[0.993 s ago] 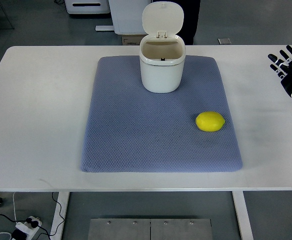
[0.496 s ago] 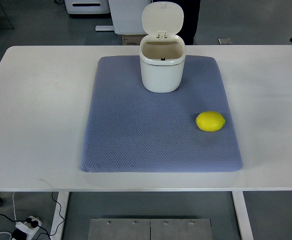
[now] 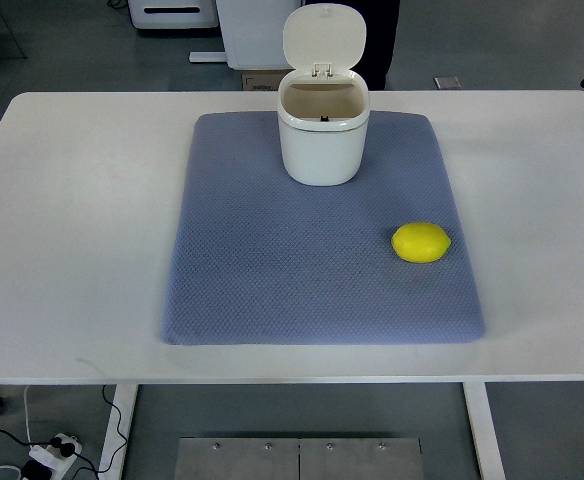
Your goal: Put lemon in trash with right hand
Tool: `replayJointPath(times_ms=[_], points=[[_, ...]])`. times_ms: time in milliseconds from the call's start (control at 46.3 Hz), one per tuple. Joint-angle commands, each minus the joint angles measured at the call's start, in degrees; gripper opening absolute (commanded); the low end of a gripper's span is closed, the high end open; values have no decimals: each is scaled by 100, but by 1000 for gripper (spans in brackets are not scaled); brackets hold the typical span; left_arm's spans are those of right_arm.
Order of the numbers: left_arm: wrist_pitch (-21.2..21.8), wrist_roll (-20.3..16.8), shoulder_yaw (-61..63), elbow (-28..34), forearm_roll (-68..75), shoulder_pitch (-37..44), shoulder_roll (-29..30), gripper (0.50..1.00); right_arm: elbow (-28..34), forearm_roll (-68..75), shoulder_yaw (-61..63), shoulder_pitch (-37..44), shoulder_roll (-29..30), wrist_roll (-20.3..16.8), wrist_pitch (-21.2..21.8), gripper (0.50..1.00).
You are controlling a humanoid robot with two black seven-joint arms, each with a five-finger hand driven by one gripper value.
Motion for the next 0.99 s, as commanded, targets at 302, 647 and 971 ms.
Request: replayJointPath(times_ms=[302, 647, 971], points=[[0, 0, 0, 4, 0, 0, 0, 1000, 671, -7, -1949, 1479, -181, 35, 7, 1000], [0, 0, 0, -5, 0, 0, 0, 1000, 1375, -16, -3707, 2903, -163, 44, 77, 1000], [0, 0, 0, -5, 0, 0, 0, 1000, 1646, -340, -4613, 3870, 74, 44, 473, 1000]])
